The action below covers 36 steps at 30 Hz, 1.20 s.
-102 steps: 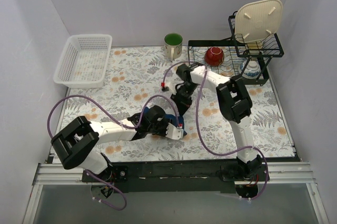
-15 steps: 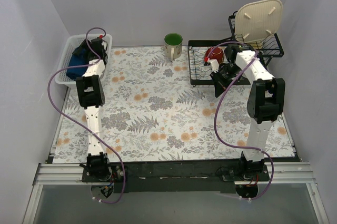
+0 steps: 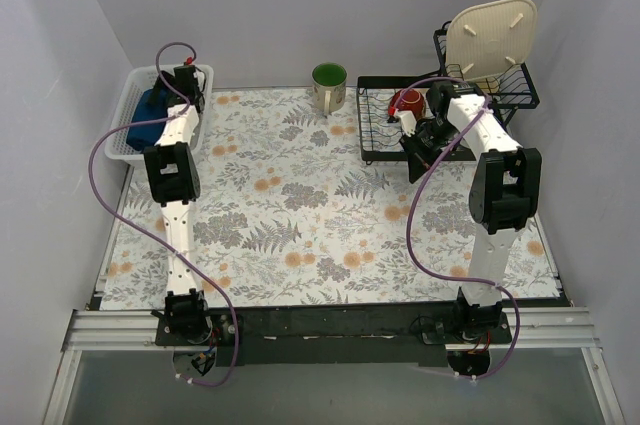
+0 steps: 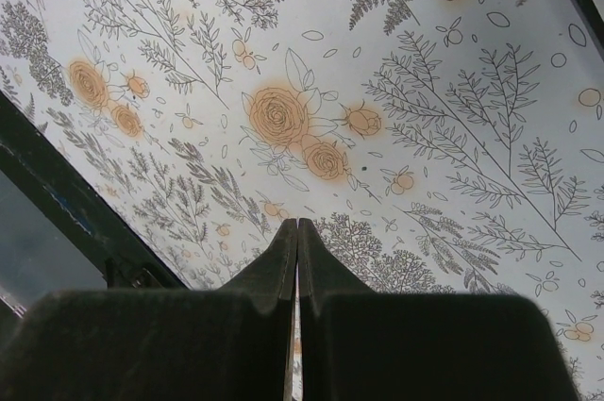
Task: Roll the t-shirts
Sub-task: Place the T-shirt in the bin, then reset both arms
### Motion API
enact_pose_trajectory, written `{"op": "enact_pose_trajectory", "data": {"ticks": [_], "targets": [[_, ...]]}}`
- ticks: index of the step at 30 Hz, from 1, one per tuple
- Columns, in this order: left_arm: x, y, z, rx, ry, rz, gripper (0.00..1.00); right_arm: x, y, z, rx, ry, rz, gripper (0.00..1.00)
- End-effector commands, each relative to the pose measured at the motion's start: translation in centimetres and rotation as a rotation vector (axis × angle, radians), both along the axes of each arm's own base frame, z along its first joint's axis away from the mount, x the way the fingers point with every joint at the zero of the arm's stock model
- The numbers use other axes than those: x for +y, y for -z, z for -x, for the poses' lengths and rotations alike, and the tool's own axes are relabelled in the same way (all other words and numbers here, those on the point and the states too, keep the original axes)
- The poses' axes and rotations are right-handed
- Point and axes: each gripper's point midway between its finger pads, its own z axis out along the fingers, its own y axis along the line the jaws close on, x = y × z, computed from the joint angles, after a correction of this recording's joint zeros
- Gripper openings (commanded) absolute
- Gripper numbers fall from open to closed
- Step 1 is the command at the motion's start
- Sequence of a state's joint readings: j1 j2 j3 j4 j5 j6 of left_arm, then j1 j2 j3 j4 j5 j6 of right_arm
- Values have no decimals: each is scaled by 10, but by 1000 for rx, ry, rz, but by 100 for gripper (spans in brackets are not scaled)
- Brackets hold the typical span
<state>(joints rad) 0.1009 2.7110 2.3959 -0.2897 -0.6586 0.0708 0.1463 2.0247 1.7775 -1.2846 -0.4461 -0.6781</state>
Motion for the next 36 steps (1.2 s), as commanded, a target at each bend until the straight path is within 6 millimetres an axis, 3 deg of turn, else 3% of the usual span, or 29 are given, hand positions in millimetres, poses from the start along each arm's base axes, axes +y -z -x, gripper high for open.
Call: {"op": "enact_pose_trajectory", "data": {"ticks": [1,2,5,7,9,10,11,12,13,14,15,17,18,19,20,21,22,23,24,26,28,33,36], "targets": [[-14,-72,-7,-165,27,125,98,0,-8,-4,-12,7,4,1],[-16,-75,-8,-178,28,134,98,0,-9,-5,-15,9,4,1],[-18,-117,-13,-306,29,170,98,-3,-13,-6,-35,7,19,1],[-28,-167,-17,-429,62,193,98,-5,-19,-9,-66,8,33,1],[-37,-211,-20,-548,103,190,98,-8,-26,-18,-125,14,49,13],[-49,-242,-13,-602,133,193,98,-8,-33,-23,-161,16,54,22],[-58,-260,-14,-657,170,204,98,-7,-44,-33,-212,15,52,32],[-66,-275,-9,-688,198,230,98,-6,-50,-42,-261,12,55,37],[-81,-272,-8,-701,222,303,98,-4,-59,-50,-301,18,55,43],[-94,-304,5,-763,260,367,98,1,-76,-63,-372,23,43,69],[-105,-312,10,-782,274,432,98,4,-86,-70,-414,32,35,97],[-140,-321,26,-774,325,643,98,17,-114,-92,-542,64,8,98],[-155,-320,33,-748,361,700,98,17,-121,-100,-593,83,31,99],[-169,-321,42,-724,396,750,98,29,-146,-112,-716,86,9,99],[-203,-310,58,-656,456,827,98,34,-157,-117,-772,108,-4,99],[-231,-307,69,-590,560,910,98,33,-146,-116,-784,123,24,99],[-253,-301,80,-535,617,968,98,43,-168,-112,-869,121,-1,99],[-268,-269,92,-434,620,1025,98,50,-181,-119,-954,141,-29,99],[-294,-277,115,-384,716,1104,98,52,-169,-116,-960,154,-12,99],[-331,-258,144,-256,796,1185,98,73,-185,-103,-1019,146,-62,99],[-374,-241,184,-114,914,1262,98,93,-179,-86,-992,118,-84,98],[-438,-192,259,128,1051,1185,98,119,-157,-50,-911,57,-129,98],[-444,-184,278,161,1060,1155,98,129,-150,-25,-913,-33,-146,98]]}}
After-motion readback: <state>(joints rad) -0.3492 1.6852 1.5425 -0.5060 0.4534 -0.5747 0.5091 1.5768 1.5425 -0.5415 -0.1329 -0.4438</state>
